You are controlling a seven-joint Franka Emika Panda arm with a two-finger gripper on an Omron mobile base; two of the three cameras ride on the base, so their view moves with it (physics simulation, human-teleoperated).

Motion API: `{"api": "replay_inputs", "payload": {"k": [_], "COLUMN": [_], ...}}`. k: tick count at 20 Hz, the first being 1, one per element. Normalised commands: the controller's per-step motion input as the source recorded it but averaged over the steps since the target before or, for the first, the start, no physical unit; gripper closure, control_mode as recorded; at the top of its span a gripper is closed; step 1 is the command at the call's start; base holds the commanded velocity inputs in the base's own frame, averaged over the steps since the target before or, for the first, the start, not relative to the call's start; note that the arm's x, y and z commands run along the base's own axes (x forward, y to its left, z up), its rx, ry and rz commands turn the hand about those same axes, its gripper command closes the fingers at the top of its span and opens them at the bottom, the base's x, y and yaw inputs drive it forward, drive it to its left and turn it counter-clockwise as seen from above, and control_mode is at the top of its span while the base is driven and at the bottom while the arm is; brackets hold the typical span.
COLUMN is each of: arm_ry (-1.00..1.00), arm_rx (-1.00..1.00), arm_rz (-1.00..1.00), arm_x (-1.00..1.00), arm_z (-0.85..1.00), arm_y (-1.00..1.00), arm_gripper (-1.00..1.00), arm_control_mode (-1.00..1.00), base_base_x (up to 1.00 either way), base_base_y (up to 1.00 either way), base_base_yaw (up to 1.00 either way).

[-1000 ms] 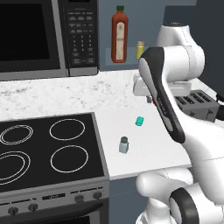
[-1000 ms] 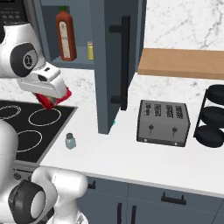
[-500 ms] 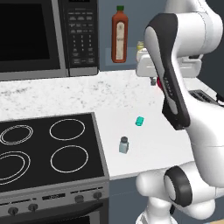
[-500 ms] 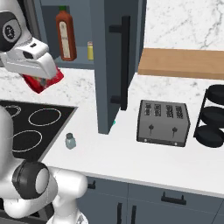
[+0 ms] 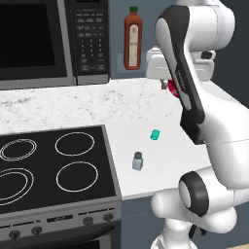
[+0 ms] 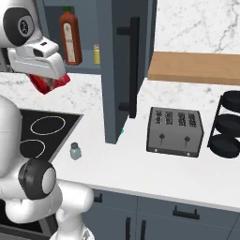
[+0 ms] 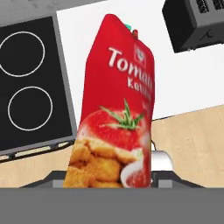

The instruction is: Put the shaker and condiment bottle from the counter next to their counterparts in the cabinet.

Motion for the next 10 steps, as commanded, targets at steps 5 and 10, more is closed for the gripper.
{"api": "replay_inputs", "payload": {"k": [5,10], "arm_ry": [-0.14,-0.02], "arm_rx": [0.26,0.03], "arm_rz": [0.0,0.0], "arm_x": [0.23,0.02], "arm_z": [0.0,0.0], "arm_y": [0.0,0.0], "arm_gripper": [1.0,1.0], "arm_control_mode": [-1.0,-1.0], "base_base_x": [0.0,0.0], "base_base_y": [0.0,0.0], "base_base_yaw": [0.0,0.0]}}
